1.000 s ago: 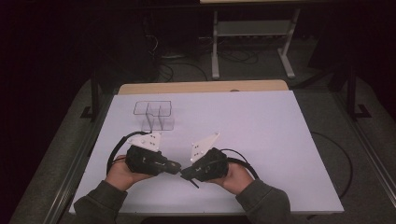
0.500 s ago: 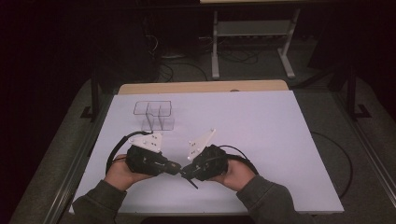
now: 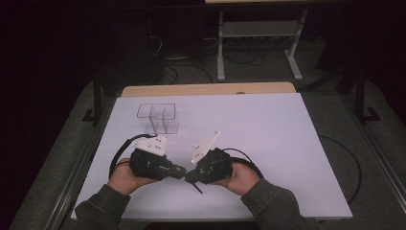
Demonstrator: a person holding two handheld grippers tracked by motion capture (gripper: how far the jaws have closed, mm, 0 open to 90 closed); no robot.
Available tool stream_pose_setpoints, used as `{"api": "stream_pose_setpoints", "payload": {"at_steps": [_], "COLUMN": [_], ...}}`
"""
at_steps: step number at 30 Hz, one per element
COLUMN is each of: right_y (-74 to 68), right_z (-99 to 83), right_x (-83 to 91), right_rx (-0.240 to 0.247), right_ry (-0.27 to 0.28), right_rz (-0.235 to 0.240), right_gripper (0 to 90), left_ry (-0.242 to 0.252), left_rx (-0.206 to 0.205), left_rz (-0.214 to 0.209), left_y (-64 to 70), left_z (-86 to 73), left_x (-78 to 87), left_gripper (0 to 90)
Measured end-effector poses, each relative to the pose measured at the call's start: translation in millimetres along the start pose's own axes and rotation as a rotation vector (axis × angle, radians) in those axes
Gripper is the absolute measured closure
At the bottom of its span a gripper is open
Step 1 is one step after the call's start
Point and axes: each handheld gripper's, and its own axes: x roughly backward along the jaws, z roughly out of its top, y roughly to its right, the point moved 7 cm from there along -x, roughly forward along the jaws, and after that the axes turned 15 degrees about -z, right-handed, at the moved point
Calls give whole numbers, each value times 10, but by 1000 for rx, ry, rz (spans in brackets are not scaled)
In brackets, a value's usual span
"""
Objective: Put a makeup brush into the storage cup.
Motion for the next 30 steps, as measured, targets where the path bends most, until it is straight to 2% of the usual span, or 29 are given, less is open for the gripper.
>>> {"api": "stream_pose_setpoints", "payload": {"at_steps": [9, 17, 30], "right_y": [65, 181, 396], "right_z": [-44, -96, -166], "right_x": [18, 73, 159], "right_rx": [-29, -63, -110], "right_ry": [6, 5, 1], "right_rz": [-10, -28, -61], "right_gripper": [824, 824, 824], "left_ry": [21, 42, 76], "left_rx": [31, 56, 98], "left_rz": [51, 87, 138], "left_y": [-36, -57, -58], "left_z": [-87, -222, -411], "left_x": [71, 121, 97], "left_gripper": [693, 639, 556]}}
